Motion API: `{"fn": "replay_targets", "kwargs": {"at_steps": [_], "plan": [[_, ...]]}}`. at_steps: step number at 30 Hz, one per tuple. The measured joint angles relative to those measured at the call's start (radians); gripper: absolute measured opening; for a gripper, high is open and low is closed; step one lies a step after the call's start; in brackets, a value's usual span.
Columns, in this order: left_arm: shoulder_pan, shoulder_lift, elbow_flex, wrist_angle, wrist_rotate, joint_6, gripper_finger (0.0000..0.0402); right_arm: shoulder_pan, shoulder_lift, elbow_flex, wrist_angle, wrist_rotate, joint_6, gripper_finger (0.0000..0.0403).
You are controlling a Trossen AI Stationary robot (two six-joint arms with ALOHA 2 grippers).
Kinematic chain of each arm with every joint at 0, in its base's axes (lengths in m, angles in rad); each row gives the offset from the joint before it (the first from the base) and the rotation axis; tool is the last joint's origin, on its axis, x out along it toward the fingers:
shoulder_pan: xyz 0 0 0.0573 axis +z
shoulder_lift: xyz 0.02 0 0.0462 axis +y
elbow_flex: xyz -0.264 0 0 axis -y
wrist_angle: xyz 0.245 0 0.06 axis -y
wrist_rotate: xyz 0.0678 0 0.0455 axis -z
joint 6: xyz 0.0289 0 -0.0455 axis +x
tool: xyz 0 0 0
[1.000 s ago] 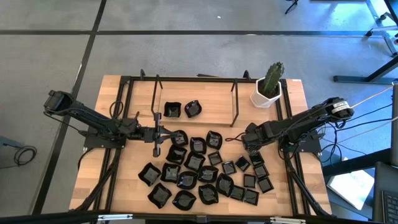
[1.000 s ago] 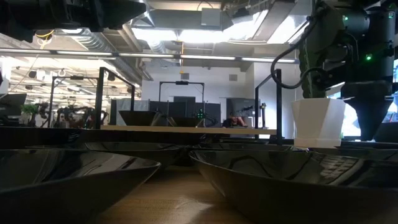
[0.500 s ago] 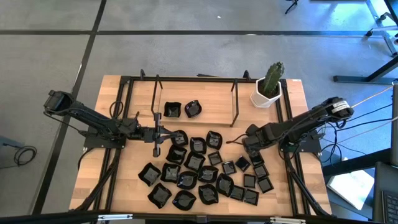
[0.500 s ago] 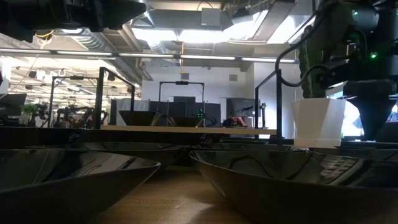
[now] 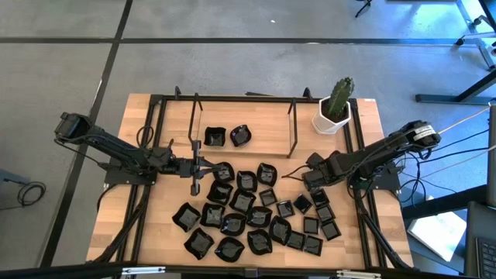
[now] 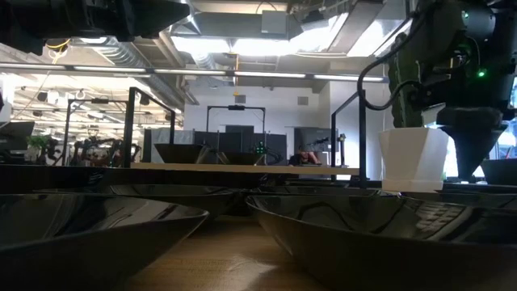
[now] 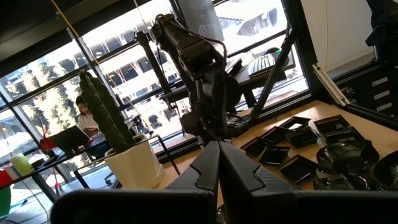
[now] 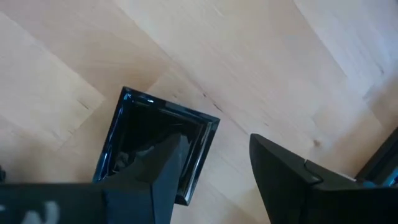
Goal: Pick & Place Mini shaped plates
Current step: Put the square plate on the shelf
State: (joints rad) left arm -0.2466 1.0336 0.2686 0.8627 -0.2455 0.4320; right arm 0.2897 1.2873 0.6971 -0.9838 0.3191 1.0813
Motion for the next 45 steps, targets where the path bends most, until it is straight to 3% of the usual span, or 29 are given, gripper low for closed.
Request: {"fn": "replay_targets", "kwargs": {"at_steps": [17,27,45], "plan": [[0.0,0.0,0.0,0.0,0.0,0.0,0.0008,0.0,0.0,0.0,0.053,-0.048,-0.165,0.019],[0.0,0.0,0.0,0.0,0.0,0.0,0.0005,0.0,0.0,0.0,0.149,-0.076,-0.481,0.019],[0.0,0.0,0.0,-0.021,0.0,0.026,0.0008,-0.083,0.0,0.0,0.149,-0.085,-0.52,0.019]]}}
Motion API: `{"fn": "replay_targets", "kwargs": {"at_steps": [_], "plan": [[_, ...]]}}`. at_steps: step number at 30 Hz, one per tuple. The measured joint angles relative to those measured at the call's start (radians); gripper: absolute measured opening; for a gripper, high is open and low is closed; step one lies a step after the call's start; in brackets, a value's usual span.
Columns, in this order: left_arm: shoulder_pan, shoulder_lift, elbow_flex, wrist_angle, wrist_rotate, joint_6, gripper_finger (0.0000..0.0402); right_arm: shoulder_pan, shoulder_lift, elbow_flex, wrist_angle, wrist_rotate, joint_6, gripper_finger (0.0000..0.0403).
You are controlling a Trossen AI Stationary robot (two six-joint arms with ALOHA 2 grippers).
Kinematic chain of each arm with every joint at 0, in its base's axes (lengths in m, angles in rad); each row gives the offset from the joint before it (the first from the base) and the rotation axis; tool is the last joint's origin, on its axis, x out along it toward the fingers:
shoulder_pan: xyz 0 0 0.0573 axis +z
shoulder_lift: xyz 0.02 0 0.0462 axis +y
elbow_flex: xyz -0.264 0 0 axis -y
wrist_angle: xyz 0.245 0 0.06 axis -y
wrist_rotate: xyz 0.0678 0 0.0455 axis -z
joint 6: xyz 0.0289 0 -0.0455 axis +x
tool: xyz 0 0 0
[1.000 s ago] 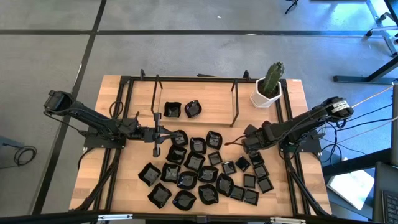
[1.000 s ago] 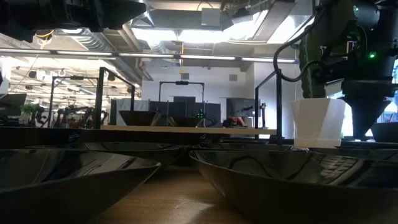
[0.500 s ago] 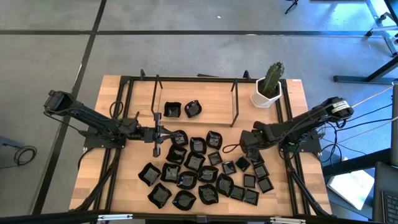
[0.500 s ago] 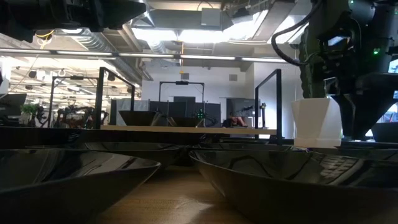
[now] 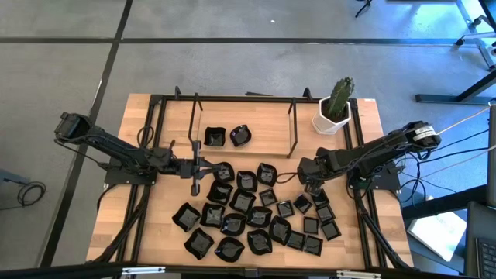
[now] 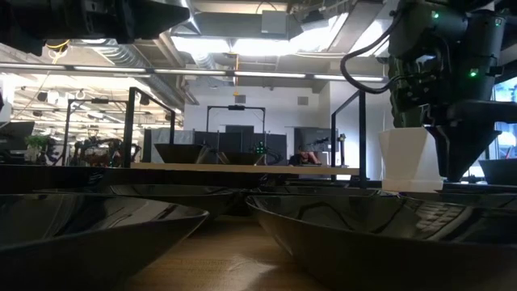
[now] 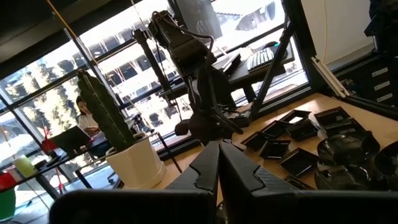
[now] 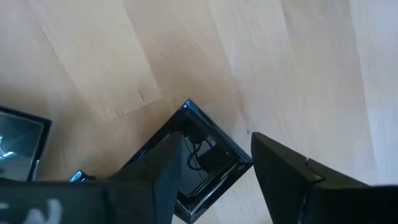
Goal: Pick & Place Mini shaped plates
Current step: Put the square plate on the shelf
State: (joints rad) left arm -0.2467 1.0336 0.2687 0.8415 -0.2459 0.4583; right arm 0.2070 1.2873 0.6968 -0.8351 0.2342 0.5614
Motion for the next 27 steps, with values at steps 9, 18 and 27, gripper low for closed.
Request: {"fn": "replay_targets", "kwargs": {"at_steps": [9,18,27], "plan": [[0.0,0.0,0.0,-0.031,0.0,0.0,0.0005,0.022,0.0,0.0,-0.015,-0.114,-0.028,0.019],[0.0,0.0,0.0,-0.031,0.0,0.0,0.0005,0.069,0.0,0.0,-0.007,-0.123,0.0,0.019],[0.0,0.0,0.0,-0.031,0.0,0.0,0.0008,0.092,0.0,0.0,0.073,-0.123,0.059,0.019]]}}
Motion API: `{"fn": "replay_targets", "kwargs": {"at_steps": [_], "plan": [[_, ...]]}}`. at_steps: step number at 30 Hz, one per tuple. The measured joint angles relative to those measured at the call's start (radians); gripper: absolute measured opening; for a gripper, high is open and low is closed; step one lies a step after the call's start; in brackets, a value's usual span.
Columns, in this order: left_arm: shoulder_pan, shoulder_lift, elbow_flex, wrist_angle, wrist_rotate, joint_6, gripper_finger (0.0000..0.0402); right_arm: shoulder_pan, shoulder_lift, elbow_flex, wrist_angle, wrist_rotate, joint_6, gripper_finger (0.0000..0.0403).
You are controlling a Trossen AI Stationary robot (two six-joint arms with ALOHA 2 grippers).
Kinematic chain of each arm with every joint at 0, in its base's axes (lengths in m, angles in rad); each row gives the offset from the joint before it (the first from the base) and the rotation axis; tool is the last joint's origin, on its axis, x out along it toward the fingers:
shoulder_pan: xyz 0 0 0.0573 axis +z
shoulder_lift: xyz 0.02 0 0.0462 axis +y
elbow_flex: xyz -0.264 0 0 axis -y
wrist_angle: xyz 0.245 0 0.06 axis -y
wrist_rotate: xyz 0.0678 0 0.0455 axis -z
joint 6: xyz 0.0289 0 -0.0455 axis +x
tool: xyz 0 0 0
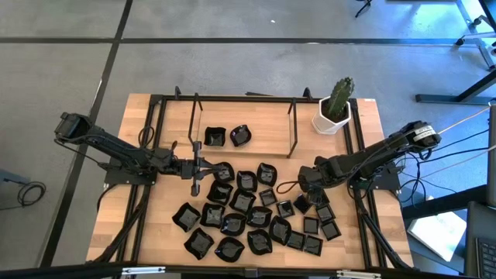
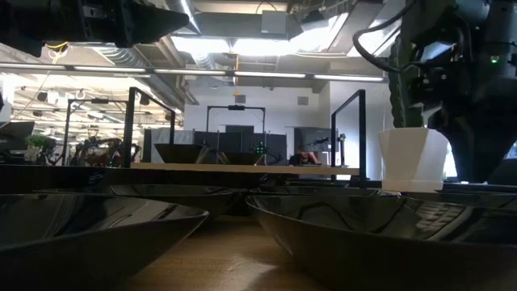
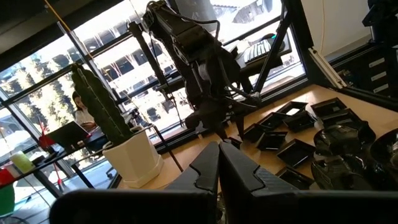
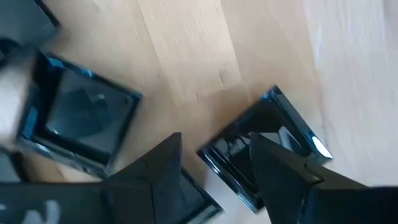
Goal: Pick & Place Mini shaped plates
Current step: Put the square plate on the shelf
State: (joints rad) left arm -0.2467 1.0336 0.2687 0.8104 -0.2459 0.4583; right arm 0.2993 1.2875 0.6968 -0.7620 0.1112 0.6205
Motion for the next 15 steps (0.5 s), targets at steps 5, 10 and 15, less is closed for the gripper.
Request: {"fn": "replay_targets", "kwargs": {"at_steps": [5,10,15], "plan": [[0.0,0.0,0.0,0.0,0.0,0.0,0.0005,0.0,0.0,0.0,0.039,0.0,0.139,0.019],[0.0,0.0,0.0,0.0,0.0,0.0,0.0005,0.0,0.0,0.0,0.039,0.005,0.258,0.019],[0.0,0.0,0.0,0.0,0.0,0.0,0.0008,0.0,0.0,0.0,0.039,0.053,0.358,0.019]]}}
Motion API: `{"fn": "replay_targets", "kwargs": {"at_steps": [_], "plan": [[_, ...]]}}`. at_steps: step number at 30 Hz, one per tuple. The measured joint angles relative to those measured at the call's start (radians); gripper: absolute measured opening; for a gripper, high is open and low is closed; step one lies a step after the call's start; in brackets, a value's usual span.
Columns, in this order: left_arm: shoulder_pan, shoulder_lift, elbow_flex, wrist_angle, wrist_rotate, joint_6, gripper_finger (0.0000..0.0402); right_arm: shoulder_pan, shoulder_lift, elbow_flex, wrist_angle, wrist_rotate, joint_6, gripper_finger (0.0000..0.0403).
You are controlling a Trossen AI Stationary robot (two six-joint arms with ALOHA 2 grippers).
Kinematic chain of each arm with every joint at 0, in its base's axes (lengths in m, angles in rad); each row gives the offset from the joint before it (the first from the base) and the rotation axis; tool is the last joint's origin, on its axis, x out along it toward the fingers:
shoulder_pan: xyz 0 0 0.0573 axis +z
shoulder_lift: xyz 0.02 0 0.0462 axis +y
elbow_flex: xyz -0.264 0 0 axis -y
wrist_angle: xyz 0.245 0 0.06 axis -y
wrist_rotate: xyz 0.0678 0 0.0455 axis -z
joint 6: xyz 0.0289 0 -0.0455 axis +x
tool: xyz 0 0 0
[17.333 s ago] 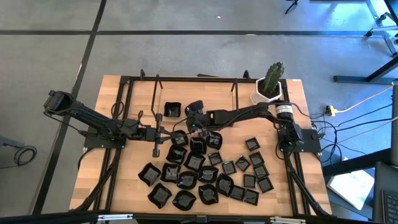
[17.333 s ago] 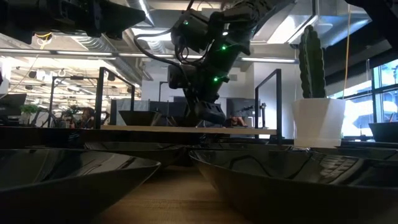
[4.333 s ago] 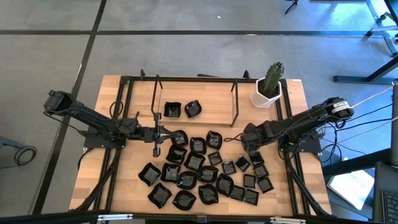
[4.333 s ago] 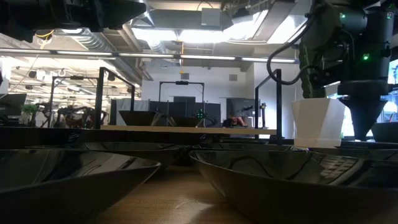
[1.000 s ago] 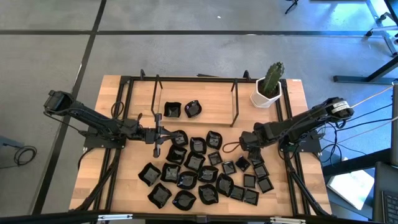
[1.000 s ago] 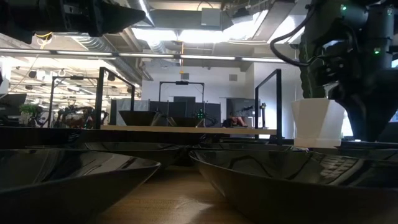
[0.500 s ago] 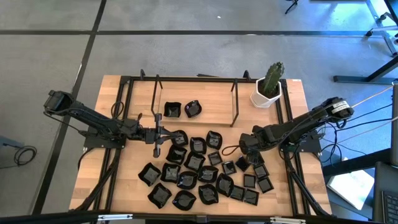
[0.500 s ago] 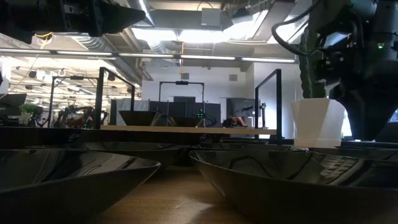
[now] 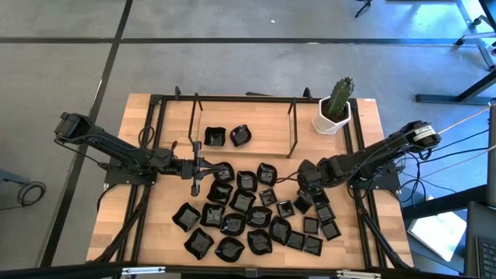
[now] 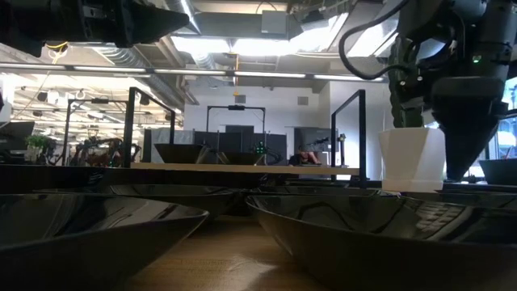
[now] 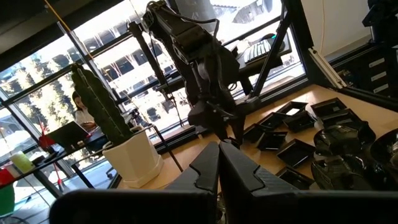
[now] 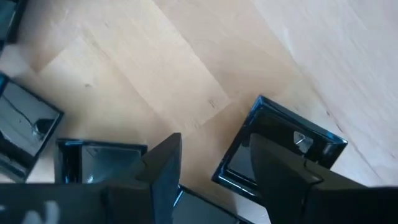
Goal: Pick & Place Mini shaped plates
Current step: Put the square plate on the shelf
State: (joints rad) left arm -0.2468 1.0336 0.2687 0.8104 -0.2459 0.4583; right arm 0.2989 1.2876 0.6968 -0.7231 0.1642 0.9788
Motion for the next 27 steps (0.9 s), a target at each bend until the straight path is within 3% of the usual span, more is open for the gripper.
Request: {"fn": "replay_targets", "kwargs": {"at_steps": [23,27], "plan": [[0.0,0.0,0.0,0.0,0.0,0.0,0.0005,-0.002,0.162,0.004,-0.019,0.032,0.022,0.0189],[0.0,0.0,0.0,0.0,0.0,0.0,0.0008,-0.001,0.163,0.003,-0.015,0.041,-0.017,0.0169]]}}
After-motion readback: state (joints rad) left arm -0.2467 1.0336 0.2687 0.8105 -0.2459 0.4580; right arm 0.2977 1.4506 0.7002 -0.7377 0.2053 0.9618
